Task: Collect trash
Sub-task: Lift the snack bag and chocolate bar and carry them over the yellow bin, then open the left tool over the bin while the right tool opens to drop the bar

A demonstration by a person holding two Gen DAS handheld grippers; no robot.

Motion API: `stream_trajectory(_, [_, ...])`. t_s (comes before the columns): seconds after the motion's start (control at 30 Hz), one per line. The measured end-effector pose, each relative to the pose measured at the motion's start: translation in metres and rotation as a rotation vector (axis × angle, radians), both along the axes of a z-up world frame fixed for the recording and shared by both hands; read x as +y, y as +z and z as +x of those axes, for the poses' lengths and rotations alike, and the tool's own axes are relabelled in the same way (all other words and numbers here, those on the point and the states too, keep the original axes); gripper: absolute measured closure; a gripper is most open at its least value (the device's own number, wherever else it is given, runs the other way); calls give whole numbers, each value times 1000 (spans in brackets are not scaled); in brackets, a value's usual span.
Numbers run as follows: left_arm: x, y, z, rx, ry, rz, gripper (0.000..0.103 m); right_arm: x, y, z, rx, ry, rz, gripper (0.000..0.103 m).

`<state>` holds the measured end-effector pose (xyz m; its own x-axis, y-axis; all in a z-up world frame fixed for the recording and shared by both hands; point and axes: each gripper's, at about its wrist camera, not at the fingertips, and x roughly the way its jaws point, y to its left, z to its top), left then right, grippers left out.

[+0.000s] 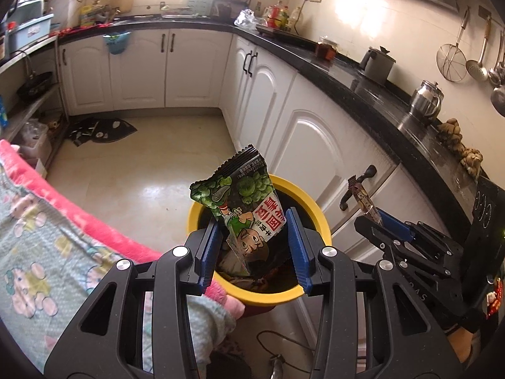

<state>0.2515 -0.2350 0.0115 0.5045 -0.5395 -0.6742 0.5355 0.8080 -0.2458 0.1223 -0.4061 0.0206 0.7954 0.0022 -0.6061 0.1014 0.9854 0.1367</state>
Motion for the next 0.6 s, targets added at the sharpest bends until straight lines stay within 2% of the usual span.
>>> stream_trajectory(0.33, [-31,-29,23,46,-42,41,70,-15,-22,15,46,-34,6,75])
stream_trajectory(0.6, [-48,-52,35,84,-61,86,70,-23,-51,34,112,-42,13,75])
